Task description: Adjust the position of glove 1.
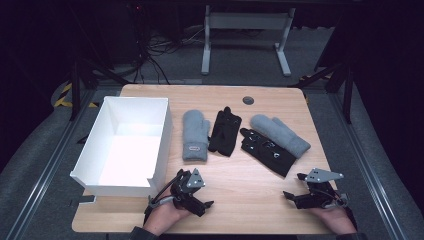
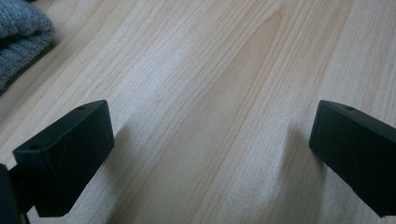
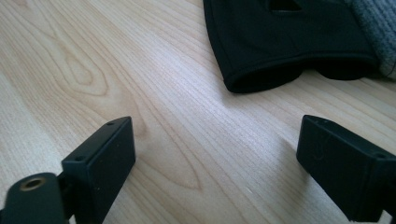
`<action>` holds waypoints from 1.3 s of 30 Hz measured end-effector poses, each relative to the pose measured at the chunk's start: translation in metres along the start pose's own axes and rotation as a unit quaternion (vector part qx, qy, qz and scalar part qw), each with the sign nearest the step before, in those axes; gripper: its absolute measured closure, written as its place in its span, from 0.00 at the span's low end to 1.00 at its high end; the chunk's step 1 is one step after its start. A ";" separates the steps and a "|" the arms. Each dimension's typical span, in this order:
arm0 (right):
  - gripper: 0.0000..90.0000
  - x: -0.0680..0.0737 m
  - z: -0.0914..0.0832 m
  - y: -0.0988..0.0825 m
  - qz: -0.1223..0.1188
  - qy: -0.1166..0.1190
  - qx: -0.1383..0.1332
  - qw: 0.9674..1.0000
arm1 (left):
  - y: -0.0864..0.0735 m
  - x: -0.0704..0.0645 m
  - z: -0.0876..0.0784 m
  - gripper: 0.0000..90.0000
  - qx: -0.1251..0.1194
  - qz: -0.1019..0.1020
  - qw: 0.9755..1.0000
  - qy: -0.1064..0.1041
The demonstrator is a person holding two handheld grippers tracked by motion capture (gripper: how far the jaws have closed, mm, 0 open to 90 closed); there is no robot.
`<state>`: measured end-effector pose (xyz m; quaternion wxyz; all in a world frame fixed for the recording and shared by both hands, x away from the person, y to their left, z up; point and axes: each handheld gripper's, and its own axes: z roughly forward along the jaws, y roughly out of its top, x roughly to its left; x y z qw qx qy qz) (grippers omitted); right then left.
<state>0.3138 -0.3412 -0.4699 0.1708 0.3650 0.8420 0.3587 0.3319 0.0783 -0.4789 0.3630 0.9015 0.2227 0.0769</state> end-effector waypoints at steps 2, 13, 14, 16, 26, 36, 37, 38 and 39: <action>0.14 0.000 0.000 0.001 0.000 0.002 0.002 1.000 | 0.000 0.000 0.000 0.00 0.000 0.001 1.000 0.001; 0.21 -0.012 -0.014 0.022 0.004 -0.007 -0.005 1.000 | -0.001 0.000 -0.001 0.00 0.000 0.000 1.000 0.001; 0.21 -0.015 -0.014 0.024 0.006 -0.007 -0.005 1.000 | -0.001 0.000 -0.001 0.00 0.000 0.001 1.000 0.001; 0.21 -0.019 -0.014 0.029 0.013 -0.010 -0.006 1.000 | -0.001 0.000 -0.001 0.00 0.000 0.001 1.000 0.001; 0.23 -0.033 -0.011 0.055 0.013 -0.022 -0.025 0.999 | -0.002 0.001 -0.002 0.00 0.001 0.004 1.000 0.001; 0.24 -0.055 -0.001 0.083 0.014 -0.037 -0.037 0.999 | -0.002 0.001 -0.002 0.00 0.000 0.005 1.000 0.000; 0.24 -0.057 0.001 0.085 0.014 -0.038 -0.034 0.999 | -0.002 0.001 -0.002 0.00 0.000 0.005 1.000 0.000; 0.25 -0.059 0.002 0.087 0.014 -0.037 -0.035 0.999 | -0.002 0.001 -0.002 0.00 0.000 0.005 1.000 0.000; 0.25 -0.061 0.003 0.088 0.016 -0.037 -0.035 0.999 | -0.002 0.001 -0.002 0.00 0.000 0.005 1.000 0.000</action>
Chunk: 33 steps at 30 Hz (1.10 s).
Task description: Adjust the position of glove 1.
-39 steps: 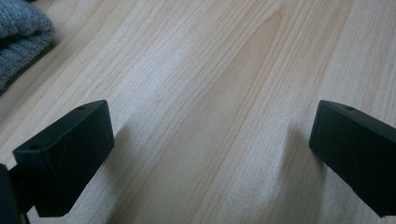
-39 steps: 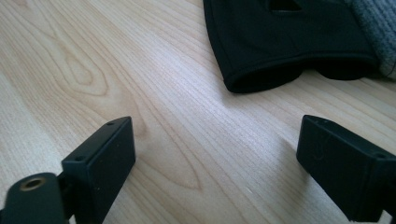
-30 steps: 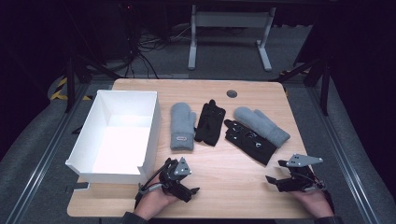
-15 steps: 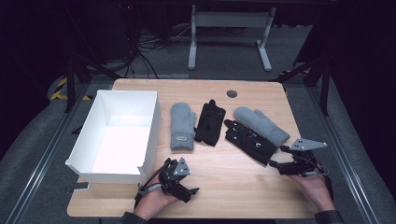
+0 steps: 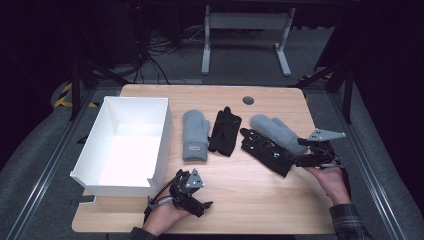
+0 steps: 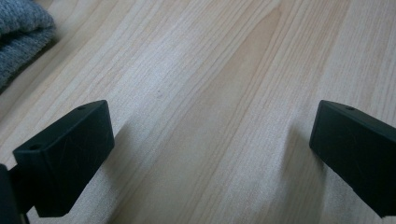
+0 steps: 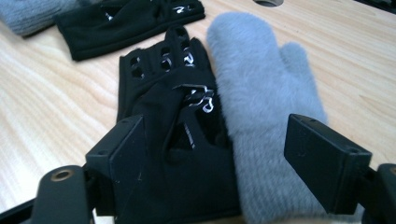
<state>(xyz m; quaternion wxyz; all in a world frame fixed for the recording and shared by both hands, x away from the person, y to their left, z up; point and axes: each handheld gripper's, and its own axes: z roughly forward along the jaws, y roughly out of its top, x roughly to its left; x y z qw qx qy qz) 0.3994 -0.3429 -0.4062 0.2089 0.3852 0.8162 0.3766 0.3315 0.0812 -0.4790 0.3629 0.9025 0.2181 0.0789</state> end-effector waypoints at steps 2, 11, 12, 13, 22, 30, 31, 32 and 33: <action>0.26 -0.005 0.003 0.004 0.001 0.000 -0.001 1.000 | 0.000 0.000 0.000 0.00 0.000 0.000 1.000 0.000; 0.32 -0.023 0.013 0.015 0.008 0.000 -0.002 1.000 | 0.000 0.000 0.000 0.00 0.000 0.000 1.000 0.000; 0.33 -0.025 0.015 0.016 0.009 0.000 -0.004 1.000 | 0.000 0.000 0.000 0.00 0.000 0.000 1.000 0.000; 0.34 -0.026 0.016 0.016 0.011 0.001 -0.005 1.000 | 0.000 0.000 0.000 0.00 0.000 0.000 1.000 0.000; 0.41 -0.045 0.034 0.022 0.020 -0.002 0.003 1.000 | 0.000 0.000 0.000 0.00 0.000 0.000 1.000 0.000; 0.49 -0.056 0.050 0.022 0.028 0.008 0.022 0.999 | 0.000 0.000 0.000 0.00 0.000 -0.001 1.000 0.001; 0.50 -0.057 0.053 0.022 0.026 0.010 0.027 0.999 | 0.000 0.000 0.000 0.00 0.000 -0.001 1.000 0.001; 0.50 -0.057 0.055 0.022 0.027 0.011 0.032 0.999 | 0.000 0.000 0.000 0.00 0.000 0.000 1.000 0.000; 0.51 -0.057 0.058 0.022 0.025 0.012 0.038 0.999 | 0.000 0.000 0.000 0.00 0.000 0.000 1.000 0.000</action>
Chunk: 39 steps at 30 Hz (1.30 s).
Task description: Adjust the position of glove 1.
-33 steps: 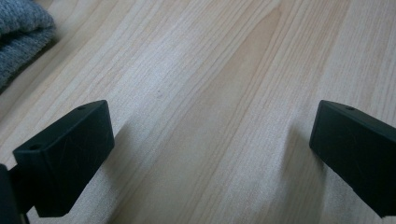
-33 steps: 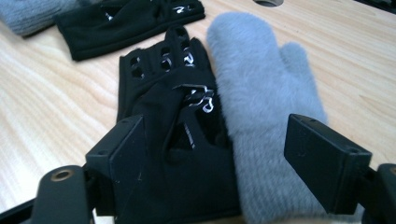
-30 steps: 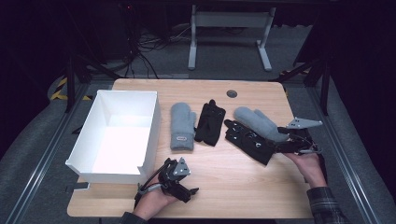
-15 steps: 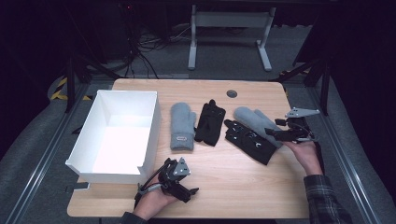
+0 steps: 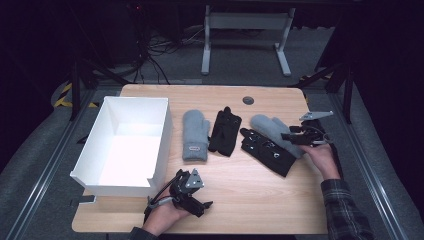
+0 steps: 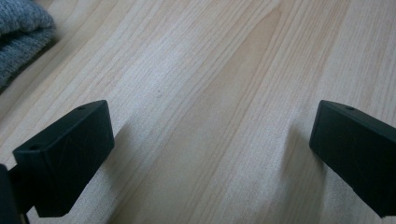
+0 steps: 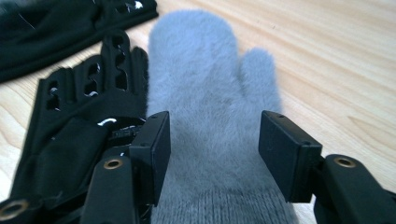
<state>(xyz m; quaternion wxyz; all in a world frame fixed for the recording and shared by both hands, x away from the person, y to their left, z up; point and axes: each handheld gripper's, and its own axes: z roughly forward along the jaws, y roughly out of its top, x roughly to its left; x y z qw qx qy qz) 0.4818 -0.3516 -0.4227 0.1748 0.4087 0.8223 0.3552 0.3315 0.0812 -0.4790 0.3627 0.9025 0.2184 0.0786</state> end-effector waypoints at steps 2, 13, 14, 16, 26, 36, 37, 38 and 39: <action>0.54 0.000 0.004 0.000 -0.002 0.003 0.006 1.000 | 0.000 0.000 0.000 0.00 0.000 0.000 1.000 0.000; 0.76 0.001 0.019 -0.007 -0.024 -0.006 0.034 0.999 | 0.000 0.000 0.000 0.00 0.000 0.000 1.000 0.000; 0.80 0.001 0.019 -0.008 -0.028 -0.007 0.034 0.999 | 0.000 0.000 0.000 0.00 0.000 0.000 1.000 0.000; 0.86 0.001 0.018 -0.009 -0.029 -0.007 0.031 0.999 | 0.000 0.000 0.000 0.00 0.000 0.000 1.000 0.000; 0.96 -0.003 0.008 -0.007 -0.013 -0.007 0.011 1.000 | 0.000 0.000 0.000 0.00 0.001 0.000 1.000 -0.001; 0.96 -0.007 -0.022 0.001 0.001 -0.018 -0.028 0.999 | 0.000 0.000 0.000 0.00 0.000 -0.001 1.000 -0.001; 0.96 -0.006 -0.027 0.002 0.002 -0.018 -0.032 0.999 | 0.000 0.000 0.000 0.00 0.000 -0.001 1.000 -0.001; 0.96 -0.006 -0.030 0.003 0.004 -0.017 -0.037 0.999 | 0.000 0.000 0.000 0.00 0.000 -0.001 1.000 -0.001; 0.96 -0.005 -0.034 0.004 0.006 -0.016 -0.041 0.999 | 0.000 0.000 0.000 0.00 0.000 -0.001 1.000 0.000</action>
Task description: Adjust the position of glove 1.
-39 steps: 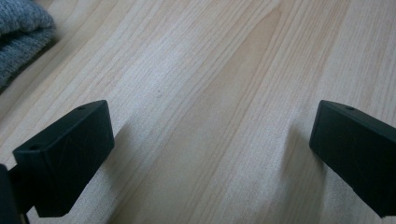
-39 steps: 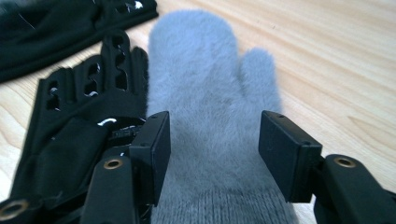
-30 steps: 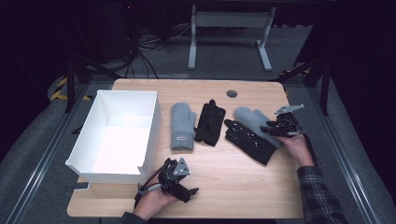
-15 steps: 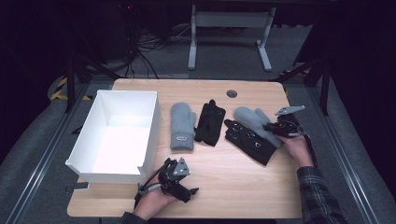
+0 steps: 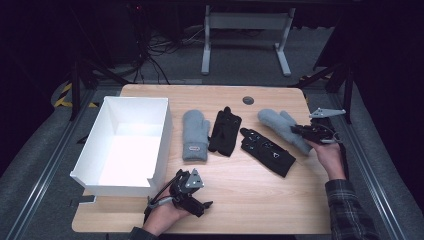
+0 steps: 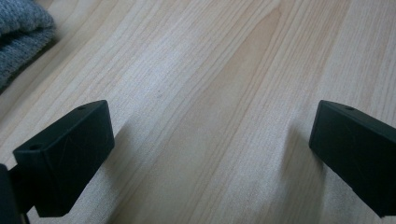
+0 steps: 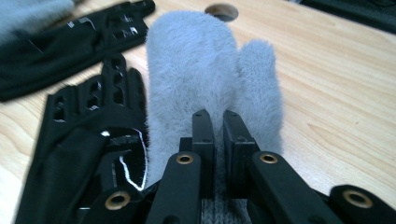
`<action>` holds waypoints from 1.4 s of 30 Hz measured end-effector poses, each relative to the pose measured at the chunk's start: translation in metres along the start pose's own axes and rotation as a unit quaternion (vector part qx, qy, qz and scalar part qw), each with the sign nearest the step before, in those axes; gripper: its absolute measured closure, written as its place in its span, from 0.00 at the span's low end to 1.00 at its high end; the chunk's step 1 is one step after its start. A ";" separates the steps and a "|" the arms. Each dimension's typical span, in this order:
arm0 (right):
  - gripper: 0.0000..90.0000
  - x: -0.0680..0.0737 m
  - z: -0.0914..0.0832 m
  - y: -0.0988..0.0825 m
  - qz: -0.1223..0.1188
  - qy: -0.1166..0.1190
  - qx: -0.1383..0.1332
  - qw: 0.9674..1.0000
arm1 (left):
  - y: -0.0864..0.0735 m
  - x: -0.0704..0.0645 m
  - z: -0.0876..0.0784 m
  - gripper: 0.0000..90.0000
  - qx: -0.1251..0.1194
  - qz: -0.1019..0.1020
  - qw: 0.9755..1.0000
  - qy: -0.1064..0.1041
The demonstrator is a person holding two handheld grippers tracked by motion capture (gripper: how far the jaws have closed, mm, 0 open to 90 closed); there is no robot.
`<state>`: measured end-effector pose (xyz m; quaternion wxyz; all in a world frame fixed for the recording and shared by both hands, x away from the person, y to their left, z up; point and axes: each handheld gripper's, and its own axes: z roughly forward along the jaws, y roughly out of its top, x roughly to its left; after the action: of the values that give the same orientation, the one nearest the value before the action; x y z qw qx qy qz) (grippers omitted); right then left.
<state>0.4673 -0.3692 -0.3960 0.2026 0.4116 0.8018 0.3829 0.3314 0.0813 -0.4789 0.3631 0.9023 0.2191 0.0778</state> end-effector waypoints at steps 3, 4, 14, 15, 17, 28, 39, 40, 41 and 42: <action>0.96 0.005 -0.009 0.003 -0.002 0.002 -0.008 1.000 | 0.000 0.000 0.000 0.00 0.000 0.000 1.000 0.000; 0.96 0.007 -0.012 0.004 -0.003 0.005 -0.011 1.000 | 0.000 0.000 0.000 0.01 0.000 0.000 1.000 0.000; 0.96 0.032 -0.036 0.005 -0.009 0.024 -0.025 0.999 | 0.000 0.000 0.000 0.00 0.000 0.000 1.000 0.000; 0.96 0.034 -0.038 0.005 -0.009 0.025 -0.024 0.999 | 0.000 0.000 0.000 0.00 0.000 0.000 1.000 0.000; 0.96 0.039 -0.040 0.004 -0.014 0.027 -0.023 0.999 | 0.000 0.000 0.000 0.00 0.000 0.000 1.000 0.000; 0.96 0.080 -0.044 -0.007 -0.038 0.069 -0.015 0.997 | 0.000 0.000 0.000 0.00 0.000 0.001 1.000 0.000; 0.96 0.114 -0.038 -0.017 -0.056 0.108 0.001 0.993 | 0.000 0.000 0.000 0.01 0.000 0.001 1.000 0.001; 0.96 0.118 -0.037 -0.018 -0.055 0.113 0.002 0.992 | 0.000 0.000 0.000 0.01 0.000 0.000 1.000 0.000; 0.96 0.120 -0.036 -0.019 -0.056 0.115 0.004 0.992 | 0.000 0.000 0.000 0.01 0.000 0.000 1.000 0.000; 0.96 0.124 -0.035 -0.021 -0.058 0.119 0.006 0.991 | 0.000 0.000 0.000 0.01 0.000 0.000 1.000 0.000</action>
<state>0.3630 -0.2916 -0.3916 0.1251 0.3168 0.8452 0.4119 0.3315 0.0814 -0.4790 0.3633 0.9022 0.2189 0.0783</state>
